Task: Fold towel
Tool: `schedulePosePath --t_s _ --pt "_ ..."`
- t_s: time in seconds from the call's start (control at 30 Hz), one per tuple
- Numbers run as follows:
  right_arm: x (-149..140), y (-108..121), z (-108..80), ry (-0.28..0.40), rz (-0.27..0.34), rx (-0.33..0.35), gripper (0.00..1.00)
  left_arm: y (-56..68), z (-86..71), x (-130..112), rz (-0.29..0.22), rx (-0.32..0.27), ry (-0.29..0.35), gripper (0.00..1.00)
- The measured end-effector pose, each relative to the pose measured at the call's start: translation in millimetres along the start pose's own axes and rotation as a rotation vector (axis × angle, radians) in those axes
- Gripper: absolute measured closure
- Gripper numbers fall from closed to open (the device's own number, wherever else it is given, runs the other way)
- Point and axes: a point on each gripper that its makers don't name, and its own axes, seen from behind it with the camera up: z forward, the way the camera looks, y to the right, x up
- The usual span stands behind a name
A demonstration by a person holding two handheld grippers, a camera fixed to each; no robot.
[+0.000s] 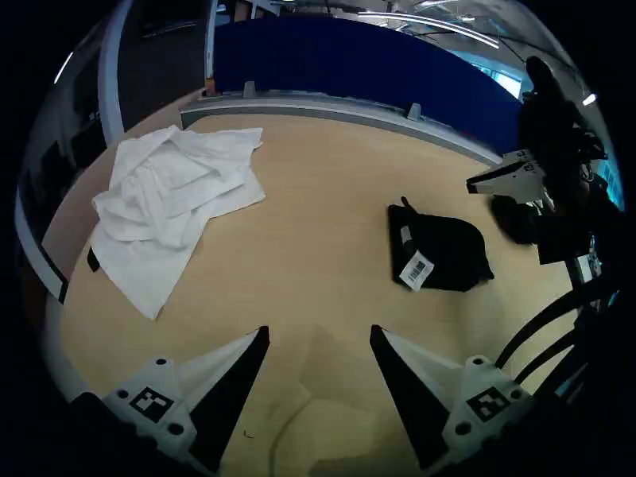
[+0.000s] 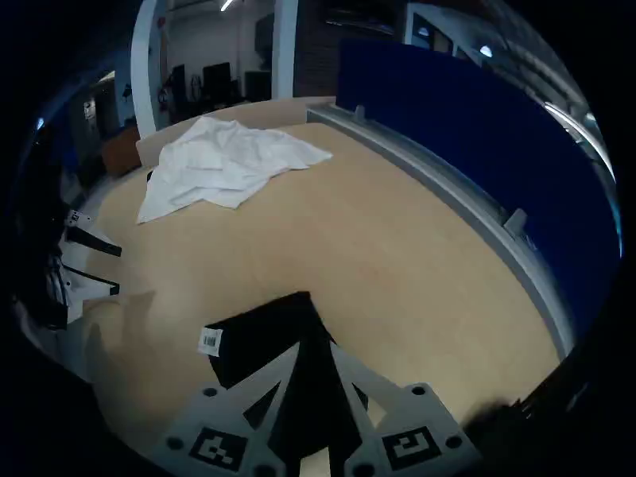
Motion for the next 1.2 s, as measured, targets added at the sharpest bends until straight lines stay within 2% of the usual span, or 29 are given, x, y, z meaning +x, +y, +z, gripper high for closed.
schedulePosePath --t_s 0.33,0.4,0.6,0.67,0.8,1.07,1.2 --pt "-13 5 -6.6 0.000 0.033 -0.010 0.88 1.3 3.2 6 0.017 -0.002 0.000 0.06" --pt "-16 8 -8.2 -0.002 0.036 -0.020 0.84 2.1 3.6 6 0.020 -0.002 0.000 0.06" --pt "-36 12 -13.5 -0.018 0.053 -0.047 0.45 5.3 4.5 7 0.025 -0.006 -0.001 0.06" --pt "-46 11 -16.5 -0.023 0.065 -0.047 0.37 6.1 5.1 6 0.026 -0.007 -0.002 0.06" --pt "-72 6 -22.3 -0.041 0.094 -0.046 0.29 7.6 6.5 5 0.029 -0.010 -0.004 0.06" --pt "-133 -15 -30.3 -0.107 0.141 -0.032 0.28 10.6 10.2 5 0.035 -0.015 -0.007 0.06" --pt "-150 -23 -31.7 -0.129 0.154 -0.025 0.28 13.1 11.9 4 0.041 -0.018 -0.009 0.06"
